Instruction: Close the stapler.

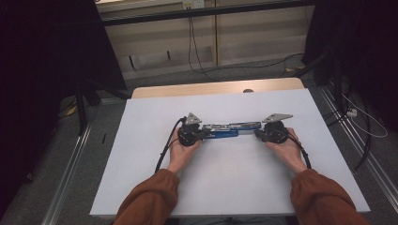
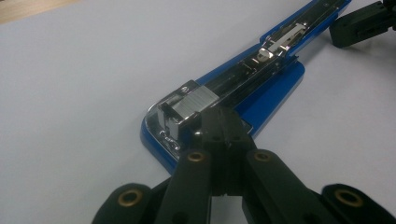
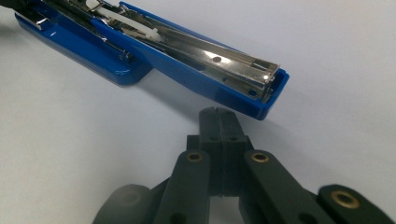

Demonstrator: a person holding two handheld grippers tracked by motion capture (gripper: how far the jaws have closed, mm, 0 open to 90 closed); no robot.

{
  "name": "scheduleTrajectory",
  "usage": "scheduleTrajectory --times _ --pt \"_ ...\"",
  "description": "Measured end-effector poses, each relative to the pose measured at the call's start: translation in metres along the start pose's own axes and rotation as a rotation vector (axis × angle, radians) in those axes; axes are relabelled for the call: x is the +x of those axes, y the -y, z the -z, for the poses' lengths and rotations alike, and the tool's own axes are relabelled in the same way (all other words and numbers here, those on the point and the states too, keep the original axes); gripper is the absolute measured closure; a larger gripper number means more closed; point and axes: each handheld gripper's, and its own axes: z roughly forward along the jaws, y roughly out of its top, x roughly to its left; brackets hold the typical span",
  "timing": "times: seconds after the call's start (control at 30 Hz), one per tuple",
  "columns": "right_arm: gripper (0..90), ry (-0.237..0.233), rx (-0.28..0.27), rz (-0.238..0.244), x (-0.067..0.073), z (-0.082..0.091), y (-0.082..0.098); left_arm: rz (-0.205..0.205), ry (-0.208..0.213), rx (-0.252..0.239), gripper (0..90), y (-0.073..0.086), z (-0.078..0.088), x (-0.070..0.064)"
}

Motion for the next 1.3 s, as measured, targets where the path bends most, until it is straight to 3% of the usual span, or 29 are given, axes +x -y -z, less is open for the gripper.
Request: scheduleTrajectory --times 0.6,0.77,1.3 --pt "90.0 0.011 -0.012 -0.01 0.0009 -0.0011 -0.0013 -0.016 0.007 -0.006 90.0 0.0005 -0.0004 0.0003" --pt "90.0 0.012 -0.022 -0.012 0.0 -0.0005 -0.0017 -0.002 0.013 -0.016 90.0 0.001 -0.0009 0.0003" --pt "90.0 0.009 -0.058 -0.018 -0.0002 0.002 -0.0043 -0.01 -0.004 -0.016 90.0 0.0016 -0.0005 -0.0017"
